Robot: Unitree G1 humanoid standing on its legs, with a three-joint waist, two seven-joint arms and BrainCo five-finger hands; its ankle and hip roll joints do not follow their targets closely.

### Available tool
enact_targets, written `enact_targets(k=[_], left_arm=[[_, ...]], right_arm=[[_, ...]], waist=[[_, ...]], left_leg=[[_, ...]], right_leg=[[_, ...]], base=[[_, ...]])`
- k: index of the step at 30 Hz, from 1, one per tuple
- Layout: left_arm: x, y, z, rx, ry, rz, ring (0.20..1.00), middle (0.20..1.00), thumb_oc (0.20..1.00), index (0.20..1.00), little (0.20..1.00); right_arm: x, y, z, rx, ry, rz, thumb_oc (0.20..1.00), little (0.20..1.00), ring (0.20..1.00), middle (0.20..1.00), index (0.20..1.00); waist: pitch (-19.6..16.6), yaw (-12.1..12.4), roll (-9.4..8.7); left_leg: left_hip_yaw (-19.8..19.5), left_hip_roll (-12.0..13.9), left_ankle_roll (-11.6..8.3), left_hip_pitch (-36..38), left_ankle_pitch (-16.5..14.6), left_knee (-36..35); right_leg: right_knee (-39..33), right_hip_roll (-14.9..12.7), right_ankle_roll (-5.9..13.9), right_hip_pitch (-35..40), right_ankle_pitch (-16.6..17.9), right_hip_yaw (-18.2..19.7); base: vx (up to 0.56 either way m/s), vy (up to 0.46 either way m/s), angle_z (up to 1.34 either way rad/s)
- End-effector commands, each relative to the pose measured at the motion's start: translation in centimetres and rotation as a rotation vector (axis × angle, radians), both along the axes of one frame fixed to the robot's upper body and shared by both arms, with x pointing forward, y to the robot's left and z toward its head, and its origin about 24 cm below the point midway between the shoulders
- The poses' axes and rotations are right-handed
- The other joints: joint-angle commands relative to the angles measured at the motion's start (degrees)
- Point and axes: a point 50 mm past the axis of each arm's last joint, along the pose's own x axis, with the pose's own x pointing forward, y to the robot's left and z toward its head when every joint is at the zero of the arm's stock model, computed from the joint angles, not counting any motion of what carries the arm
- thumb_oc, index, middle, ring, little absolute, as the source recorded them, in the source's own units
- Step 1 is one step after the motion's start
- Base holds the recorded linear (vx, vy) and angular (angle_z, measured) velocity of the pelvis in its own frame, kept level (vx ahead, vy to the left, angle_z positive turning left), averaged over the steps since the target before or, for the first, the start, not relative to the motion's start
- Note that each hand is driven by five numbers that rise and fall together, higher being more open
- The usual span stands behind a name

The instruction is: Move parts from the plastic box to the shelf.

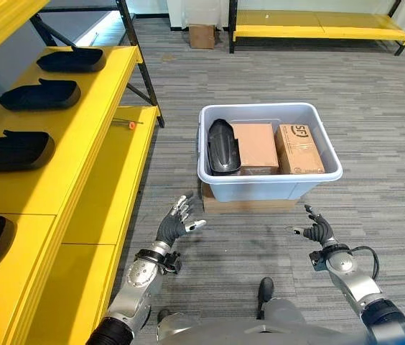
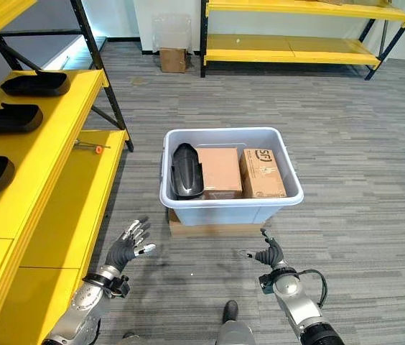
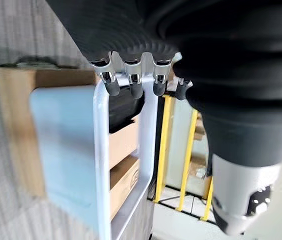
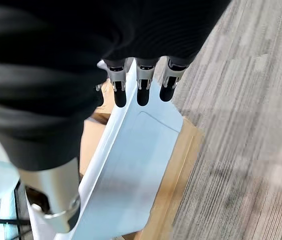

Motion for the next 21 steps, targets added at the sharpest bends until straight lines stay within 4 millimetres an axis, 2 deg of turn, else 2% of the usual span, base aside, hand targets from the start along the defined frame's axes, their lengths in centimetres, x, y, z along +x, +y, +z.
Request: enact_targets(k=[1, 3, 5, 7, 11, 13, 15, 16, 17, 19, 20, 21], left_arm=[[0.2, 0.8, 1.3, -0.006, -0.067, 0.012, 1.0, 1.0, 1.0, 1.0, 1.0], [0.4, 0.7, 1.2, -0.014, -0.068, 0.012, 1.0, 1.0, 1.0, 1.0, 1.0], [0.5, 0.7, 1.2, -0.013, -0.071, 0.007, 1.0, 1.0, 1.0, 1.0, 1.0], [0.8, 0.5, 1.1, -0.016, -0.072, -0.008, 1.0, 1.0, 1.0, 1.0, 1.0], [1.1, 0.2, 1.3, -0.006, -0.09, -0.021, 1.0, 1.0, 1.0, 1.0, 1.0], [1.2, 0.2, 1.3, -0.006, -0.093, -0.013, 1.0, 1.0, 1.0, 1.0, 1.0], [1.2, 0.4, 1.6, 0.005, -0.101, 0.015, 1.0, 1.0, 1.0, 1.0, 1.0], [1.3, 0.8, 2.0, 0.018, -0.111, 0.023, 1.0, 1.0, 1.0, 1.0, 1.0], [1.3, 0.8, 2.2, 0.028, -0.118, 0.02, 1.0, 1.0, 1.0, 1.0, 1.0], [1.2, 0.8, 2.2, 0.028, -0.122, 0.013, 1.0, 1.0, 1.0, 1.0, 1.0], [1.1, 0.9, 2.2, 0.024, -0.122, 0.012, 1.0, 1.0, 1.0, 1.0, 1.0], [1.1, 1.0, 2.2, 0.023, -0.122, 0.017, 1.0, 1.0, 1.0, 1.0, 1.0]], right_arm=[[2.2, 1.5, 2.7, -0.037, -0.174, 0.04, 1.0, 1.0, 1.0, 1.0, 1.0], [2.6, 0.7, 3.4, -0.084, -0.226, 0.039, 1.0, 1.0, 1.0, 1.0, 1.0], [2.7, 0.4, 3.7, -0.114, -0.253, 0.041, 1.0, 1.0, 1.0, 1.0, 1.0], [2.4, -0.4, 4.2, -0.14, -0.286, 0.033, 1.0, 1.0, 1.0, 1.0, 1.0], [1.8, -0.8, 4.2, -0.13, -0.291, 0.042, 1.0, 1.0, 1.0, 1.0, 1.0], [1.8, -0.6, 4.1, -0.121, -0.287, 0.056, 1.0, 1.0, 1.0, 1.0, 1.0], [1.7, 0.2, 3.7, -0.078, -0.271, 0.098, 1.0, 1.0, 1.0, 1.0, 1.0], [1.3, 1.1, 3.6, -0.043, -0.262, 0.139, 1.0, 1.0, 1.0, 1.0, 1.0], [1.1, 1.3, 3.5, -0.026, -0.254, 0.149, 1.0, 1.0, 1.0, 1.0, 1.0], [0.6, 1.8, 3.3, -0.005, -0.246, 0.171, 1.0, 1.0, 1.0, 1.0, 1.0], [0.4, 2.1, 3.2, -0.002, -0.244, 0.181, 1.0, 1.0, 1.0, 1.0, 1.0], [0.4, 2.2, 3.1, 0.0, -0.243, 0.188, 1.0, 1.0, 1.0, 1.0, 1.0]], waist=[[-0.98, 0.72, -3.14], [-0.29, 0.49, -2.77], [0.07, 0.12, -2.59], [0.16, -1.41, -2.18], [0.09, -3.56, -1.58], [-0.02, -3.59, -1.48], [0.35, -2.55, -1.07], [0.93, -1.98, -1.0], [1.01, -2.05, -0.82], [1.36, -1.41, -0.18], [1.45, -0.98, -0.22], [1.49, -0.74, -0.22]], left_leg=[[-0.09, -3.32, 0.17, -2.24, 0.33, -0.38], [-0.15, -1.64, -0.47, -4.7, 2.22, 3.67], [0.62, -0.99, -0.79, -5.59, 3.1, 5.6], [4.33, 0.11, -2.25, -5.92, 4.38, 8.54], [9.0, 2.03, -4.06, -5.97, 6.93, 12.36], [8.28, 0.95, -3.69, -5.88, 6.12, 12.88], [3.74, -4.78, -1.23, -6.92, 2.93, 10.57], [3.32, -8.15, -0.28, -8.94, 2.25, 6.84], [4.36, -9.07, -0.32, -9.78, 2.96, 4.0], [4.74, -8.94, -1.16, -13.08, 7.39, 0.35], [3.24, -8.58, -1.83, -14.56, 9.1, 0.03], [2.16, -8.59, -1.81, -14.95, 9.21, -0.1]], right_leg=[[4.63, -1.77, -0.53, -0.33, -1.28, 0.3], [6.28, -0.49, -2.22, -0.82, -2.97, -0.3], [6.77, 0.06, -2.89, -0.88, -3.54, -0.85], [6.83, 0.92, -3.27, 0.13, -4.91, -2.3], [5.86, 1.96, -4.16, 1.53, -5.72, -4.57], [5.76, 2.13, -4.31, 1.48, -5.72, -4.36], [6.03, 2.49, -3.85, 1.38, -5.33, -1.86], [4.72, 2.88, -3.33, 2.62, -5.04, -0.3], [4.05, 2.93, -2.99, 3.38, -4.99, -0.42], [3.78, 3.17, -2.95, 4.71, -5.07, -0.62], [4.22, 3.12, -3.13, 5.04, -5.72, -0.27], [4.55, 3.11, -3.23, 5.06, -6.0, 0.11]], base=[[0.11, -0.322, 0.08], [0.07, -0.311, 0.21], [0.1, -0.251, 0.12], [0.16, -0.23, 0.05], [0.13, -0.184, 0.49], [0.09, -0.053, 0.16], [0.23, -0.006, -0.21], [0.31, 0.052, -0.4], [0.29, 0.106, -0.34], [0.23, 0.14, -0.01], [0.18, 0.104, -0.11], [0.12, 0.115, -0.28]])
